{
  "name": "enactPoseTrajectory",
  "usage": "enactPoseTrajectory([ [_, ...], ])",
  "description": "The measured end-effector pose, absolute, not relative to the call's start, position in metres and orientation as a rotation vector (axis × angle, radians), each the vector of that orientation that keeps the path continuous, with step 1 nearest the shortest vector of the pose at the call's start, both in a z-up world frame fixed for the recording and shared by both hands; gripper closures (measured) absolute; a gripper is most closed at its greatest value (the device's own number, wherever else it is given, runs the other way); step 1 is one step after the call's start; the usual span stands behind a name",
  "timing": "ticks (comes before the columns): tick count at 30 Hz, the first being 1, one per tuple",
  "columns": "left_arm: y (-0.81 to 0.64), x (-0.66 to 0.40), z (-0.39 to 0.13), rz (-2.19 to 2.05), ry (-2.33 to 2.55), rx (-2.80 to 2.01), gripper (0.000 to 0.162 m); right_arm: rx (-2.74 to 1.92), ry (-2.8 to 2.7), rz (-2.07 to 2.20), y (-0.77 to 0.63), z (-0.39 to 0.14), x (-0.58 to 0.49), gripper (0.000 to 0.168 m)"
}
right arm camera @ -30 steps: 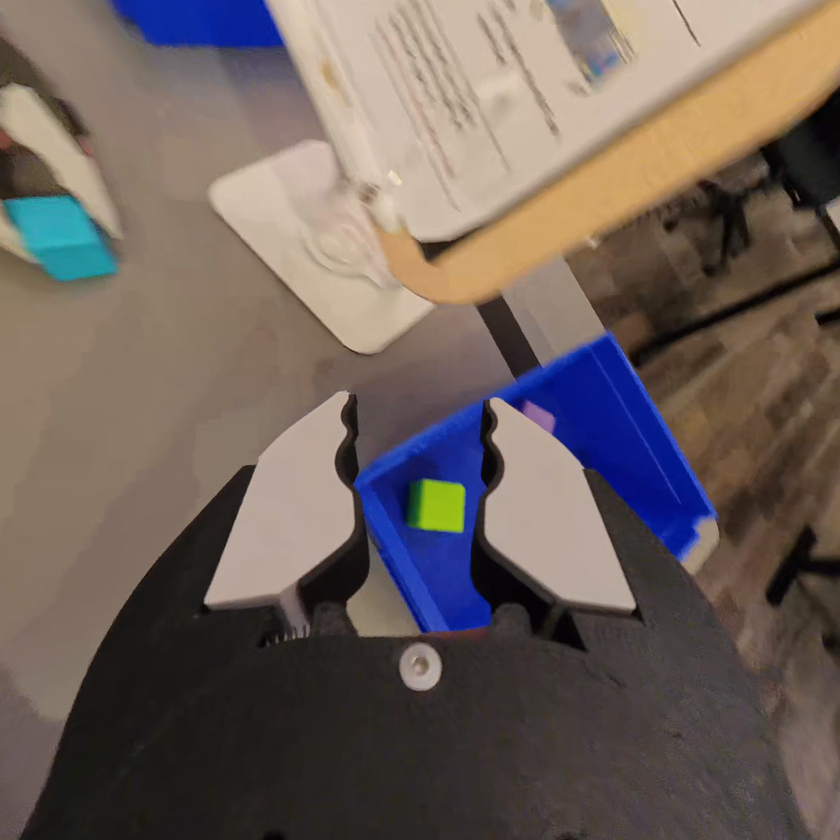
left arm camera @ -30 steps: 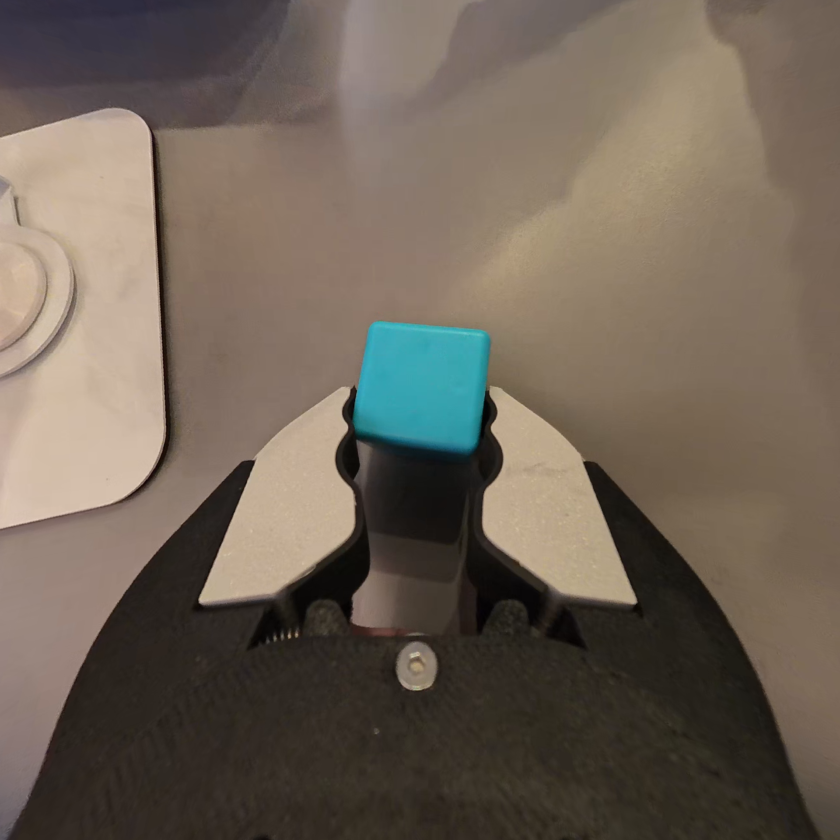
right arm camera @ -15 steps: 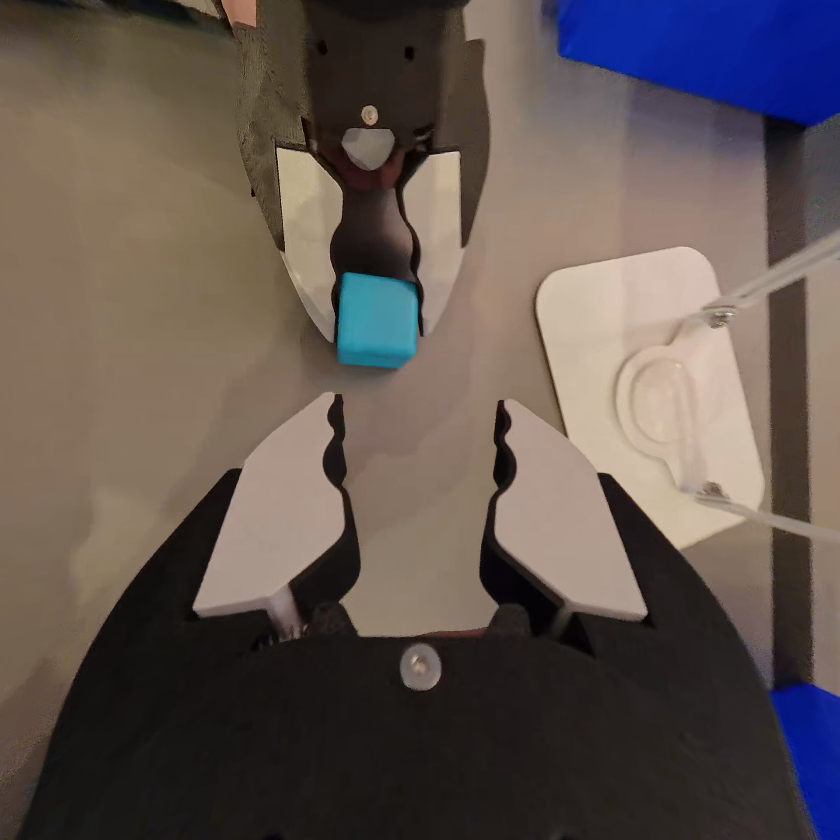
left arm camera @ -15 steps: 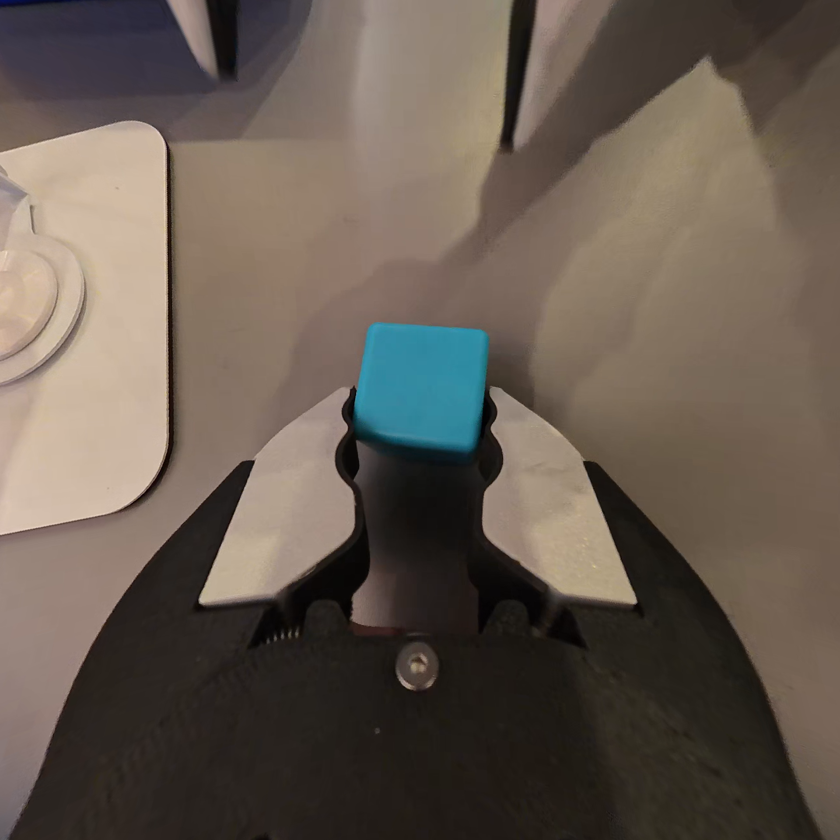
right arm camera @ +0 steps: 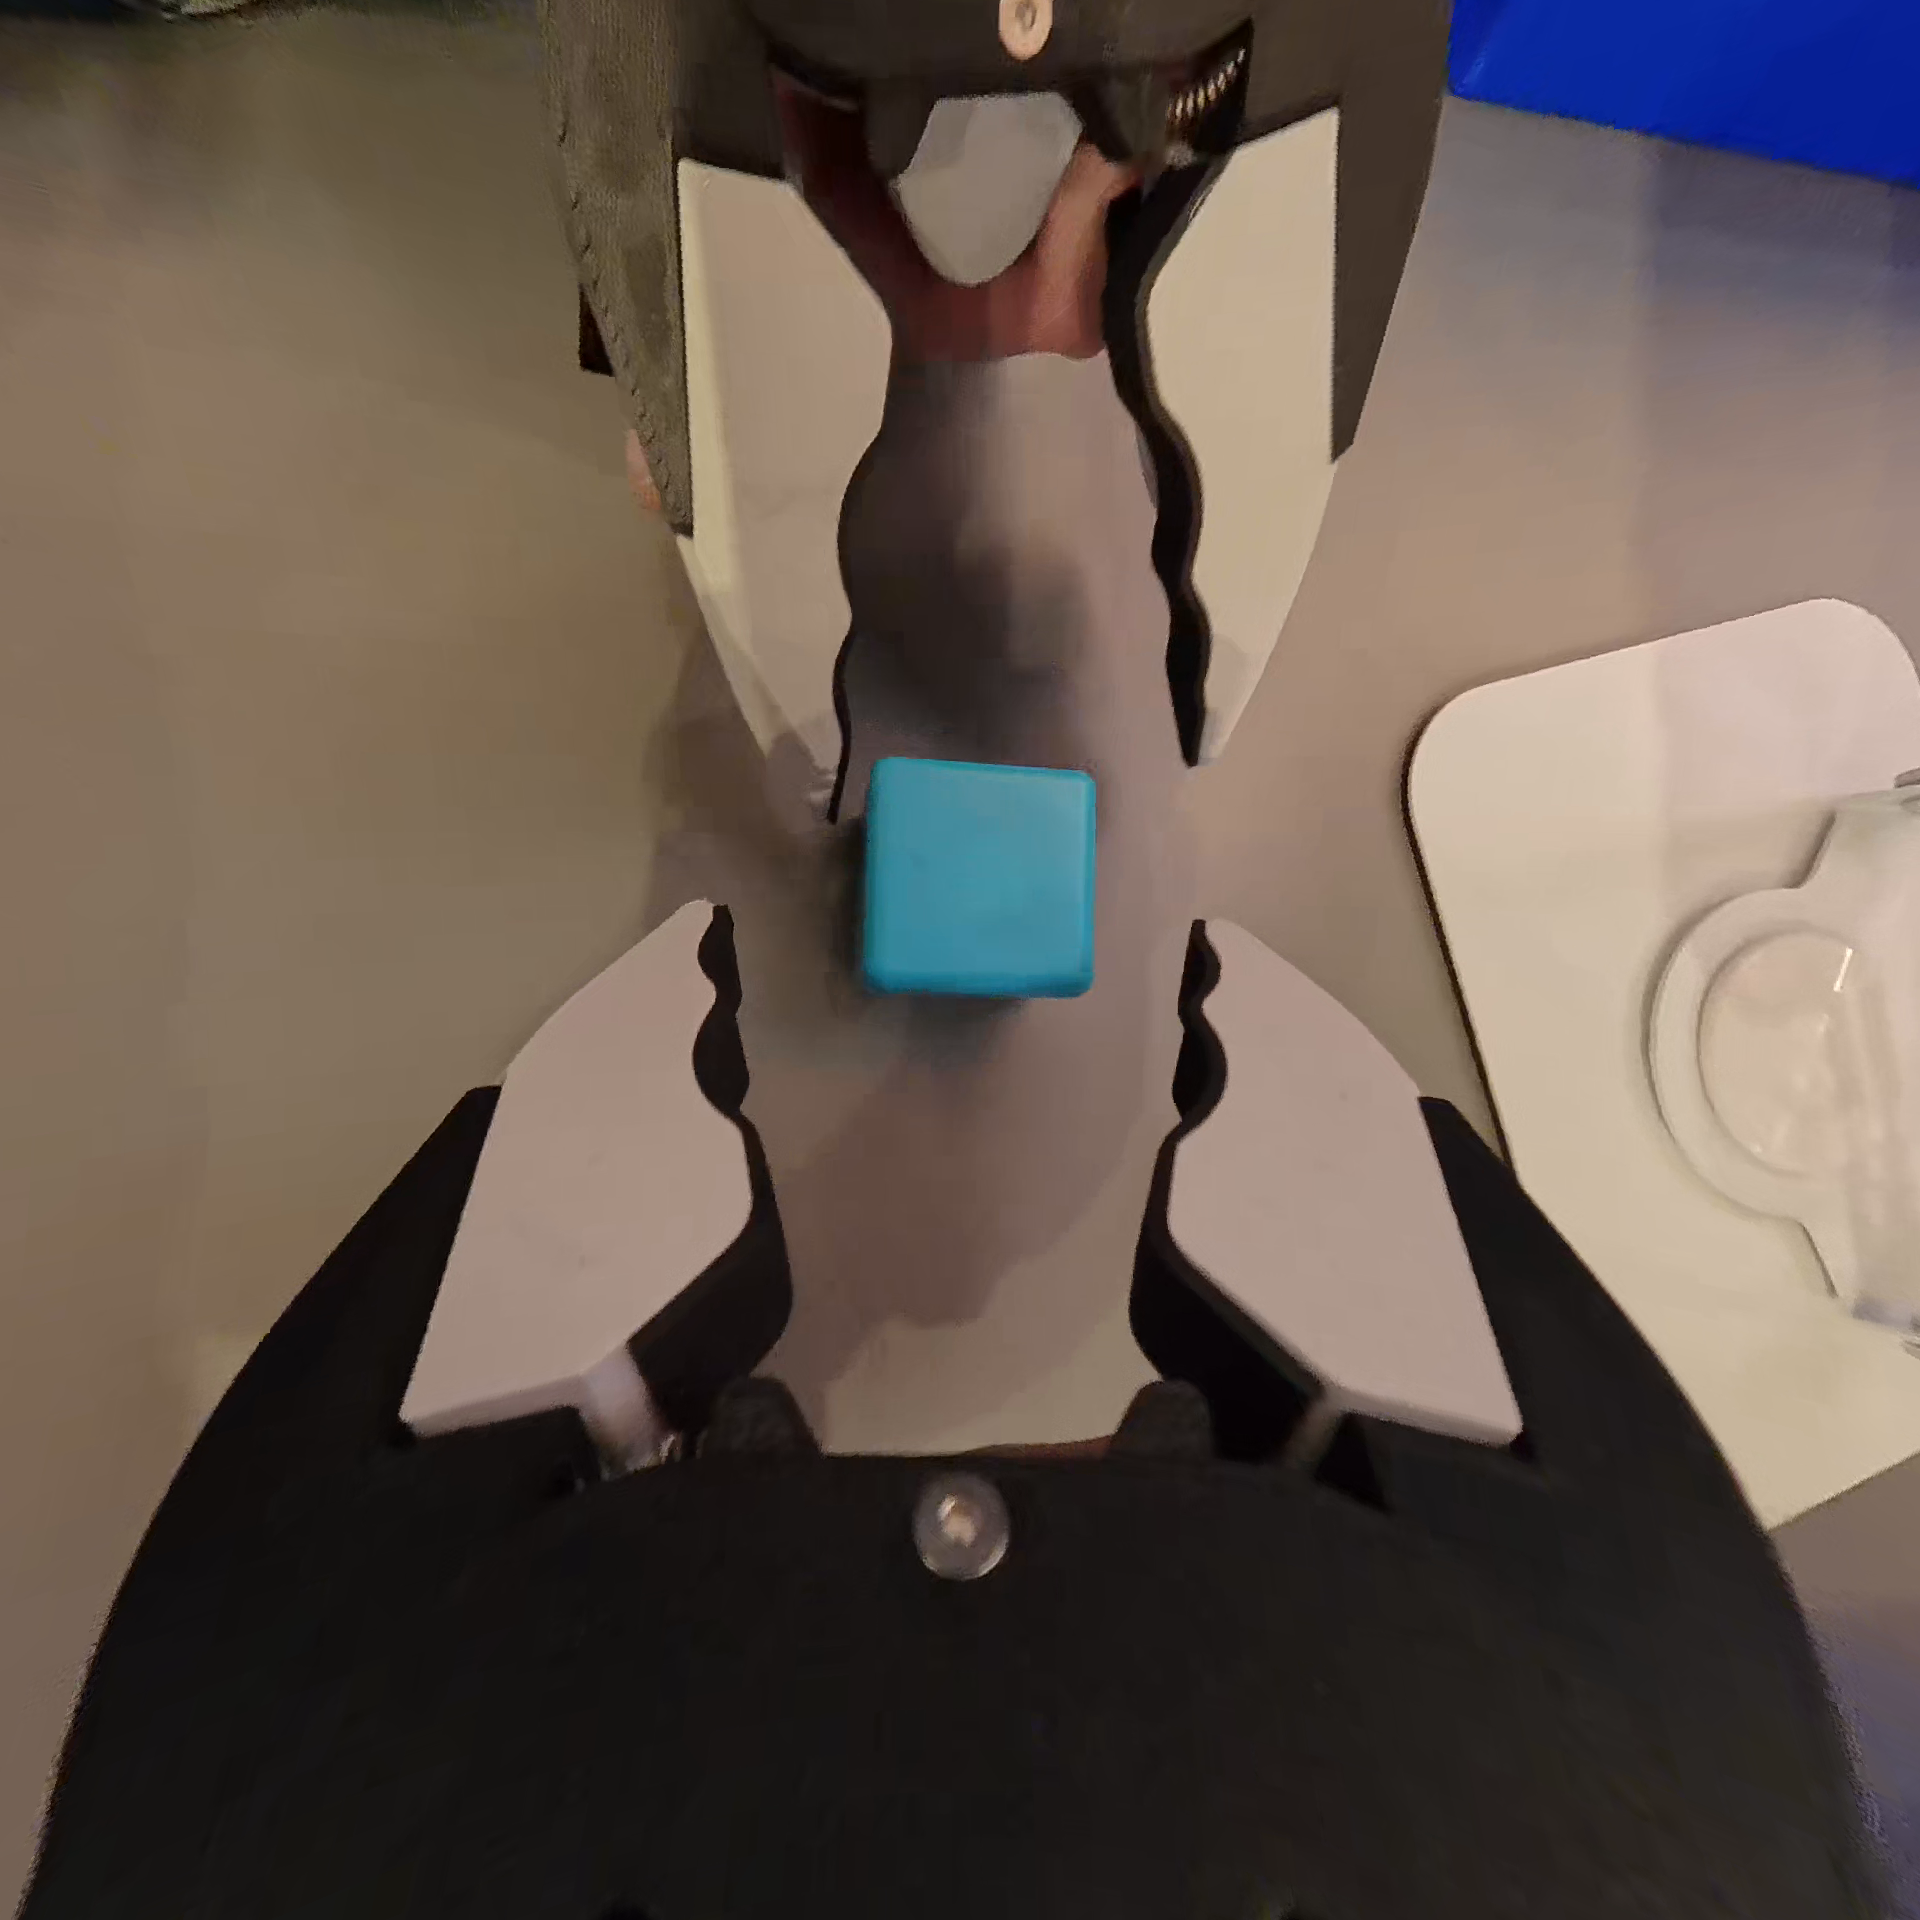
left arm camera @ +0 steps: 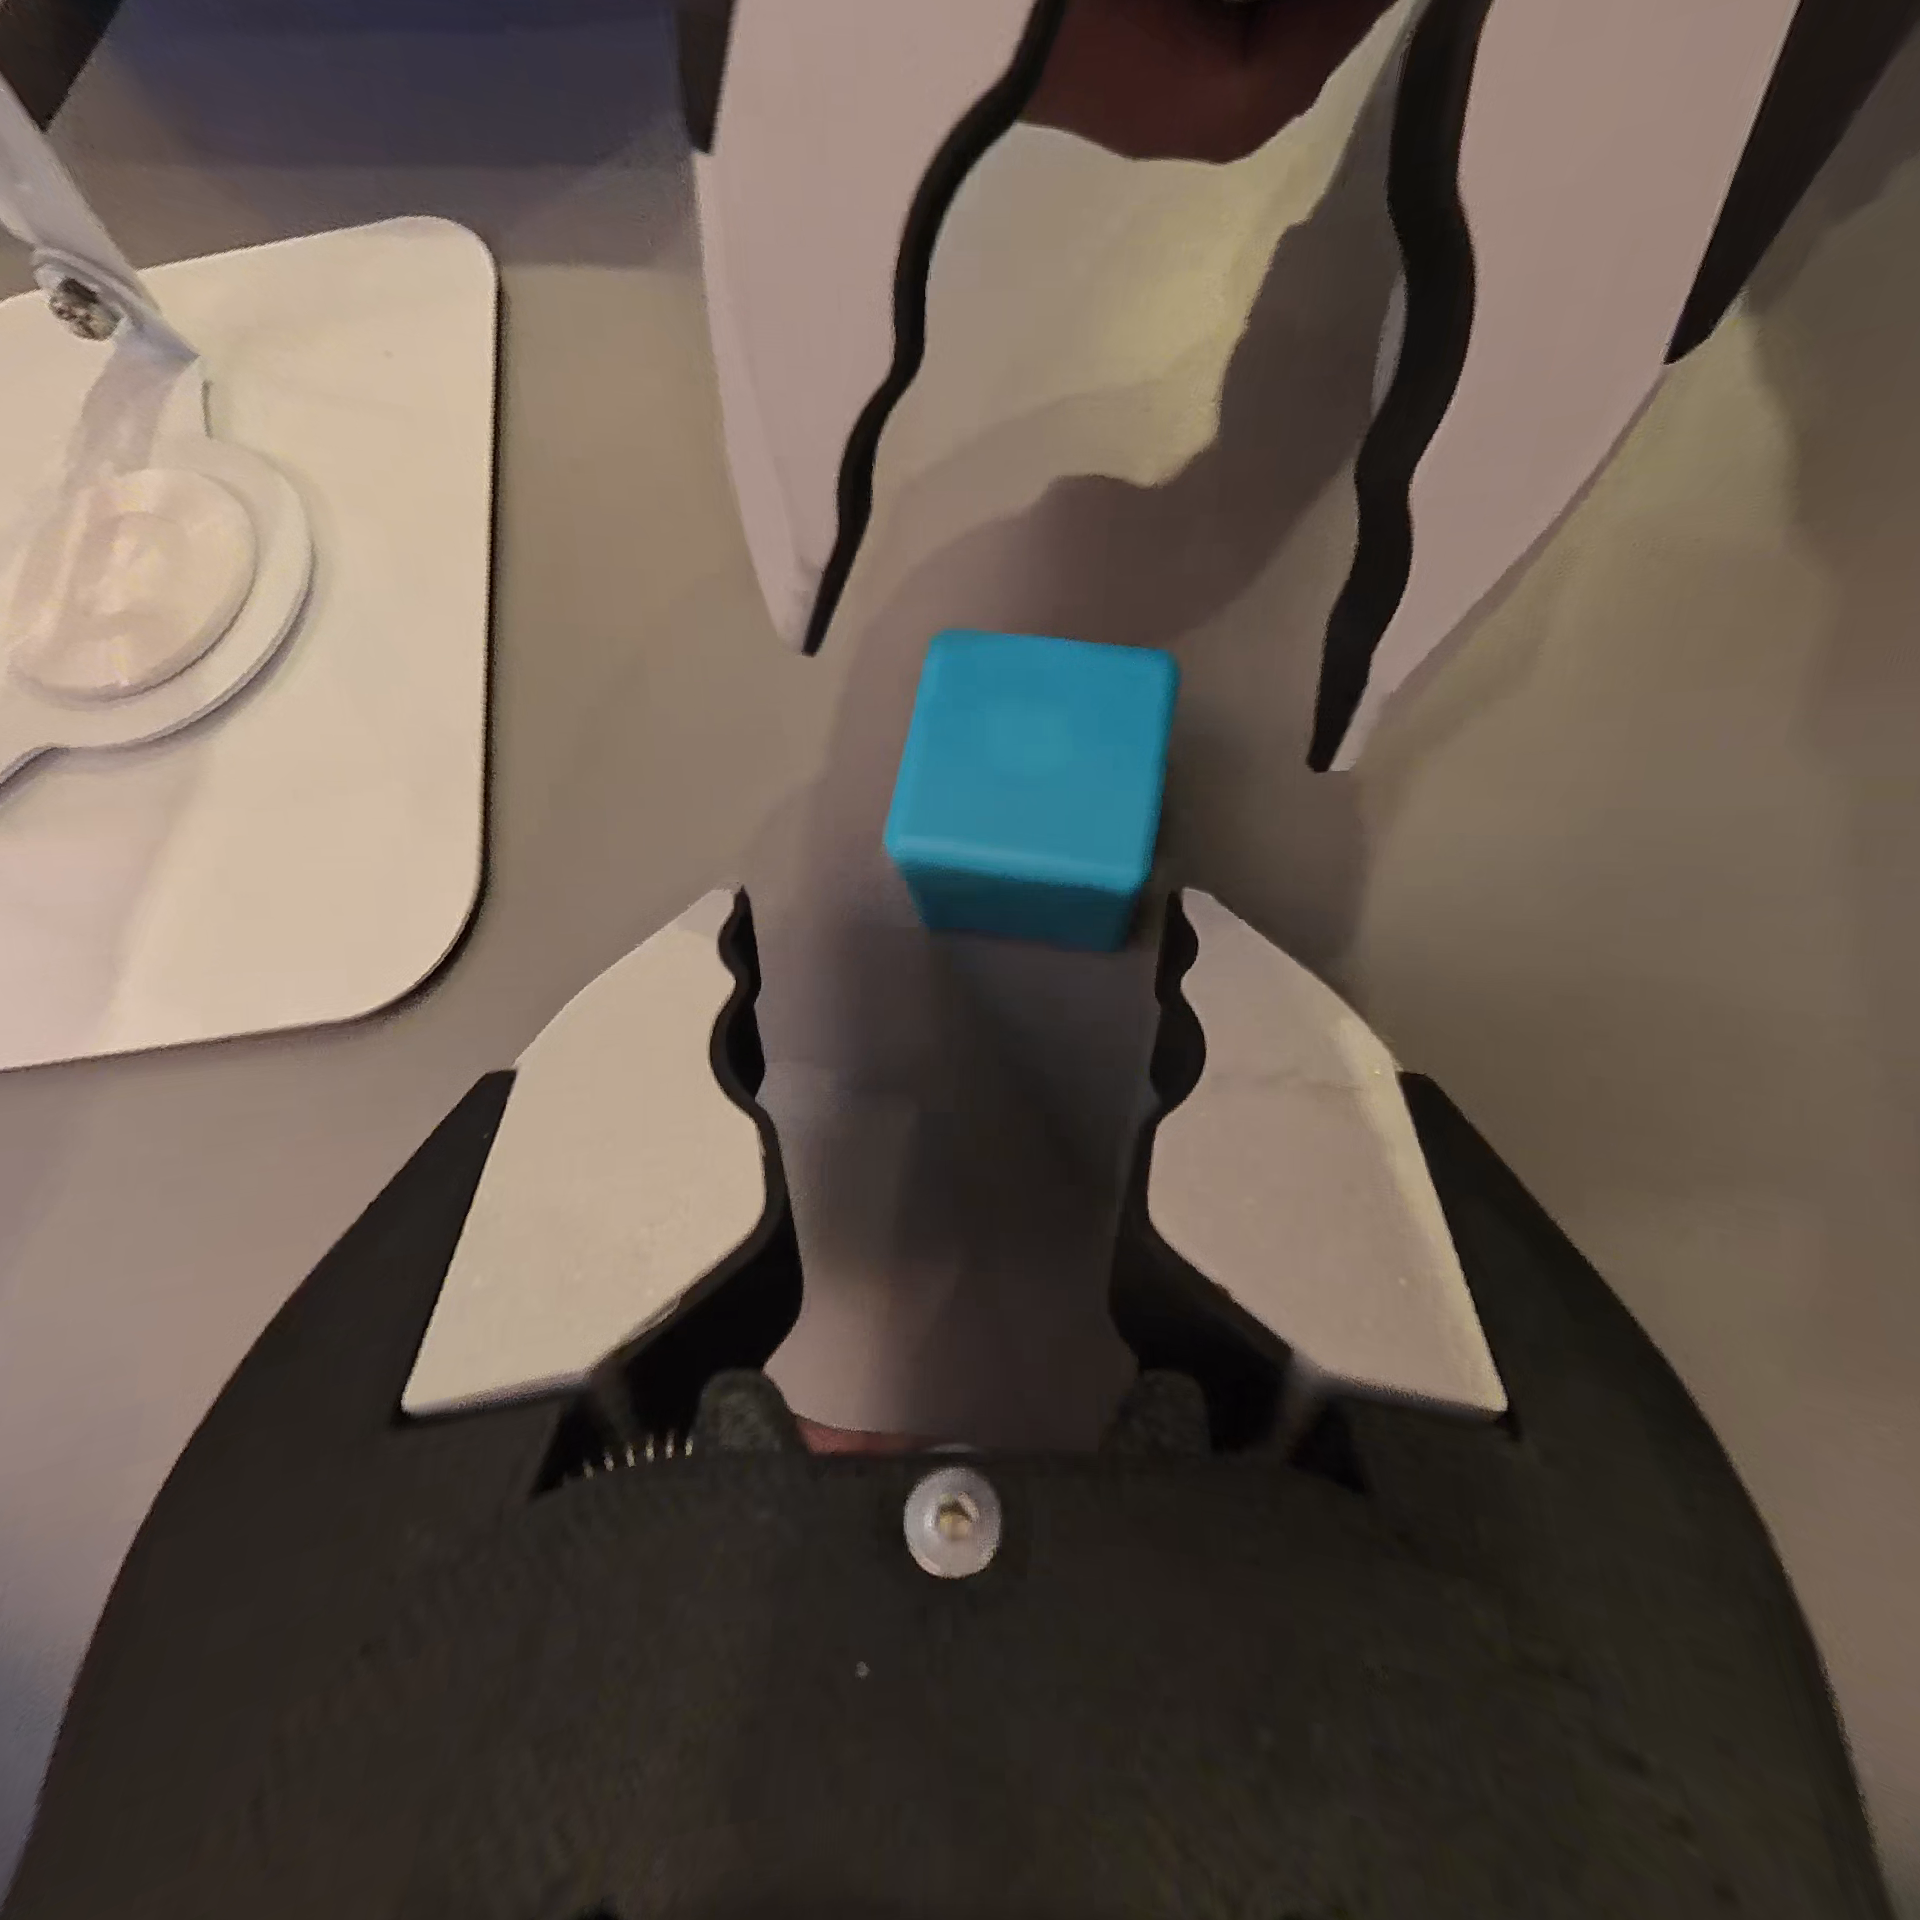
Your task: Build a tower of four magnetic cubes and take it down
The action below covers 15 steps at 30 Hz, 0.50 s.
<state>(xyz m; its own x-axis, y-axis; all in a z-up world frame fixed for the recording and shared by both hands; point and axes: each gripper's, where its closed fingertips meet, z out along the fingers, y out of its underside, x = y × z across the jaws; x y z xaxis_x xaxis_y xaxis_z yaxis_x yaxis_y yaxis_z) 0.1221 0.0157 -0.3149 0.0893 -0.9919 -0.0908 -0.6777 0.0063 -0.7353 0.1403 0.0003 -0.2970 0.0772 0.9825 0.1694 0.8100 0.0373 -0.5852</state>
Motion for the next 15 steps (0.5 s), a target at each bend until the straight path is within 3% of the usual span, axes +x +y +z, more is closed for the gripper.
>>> enactPoseTrajectory([
  [10, 0.033, 0.093, -0.318, -0.581, 1.597, -1.806, 0.103, -1.796, -1.798, 0.332, -0.002, -0.323, 0.13, 0.095],
  [13, 0.034, 0.09, -0.321, -0.567, 1.604, -1.816, 0.108, -1.782, -1.782, 0.347, 0.0, -0.321, 0.128, 0.116],
  [15, 0.035, 0.089, -0.324, -0.552, 1.61, -1.827, 0.109, -1.787, -1.776, 0.367, 0.0, -0.321, 0.128, 0.116],
])
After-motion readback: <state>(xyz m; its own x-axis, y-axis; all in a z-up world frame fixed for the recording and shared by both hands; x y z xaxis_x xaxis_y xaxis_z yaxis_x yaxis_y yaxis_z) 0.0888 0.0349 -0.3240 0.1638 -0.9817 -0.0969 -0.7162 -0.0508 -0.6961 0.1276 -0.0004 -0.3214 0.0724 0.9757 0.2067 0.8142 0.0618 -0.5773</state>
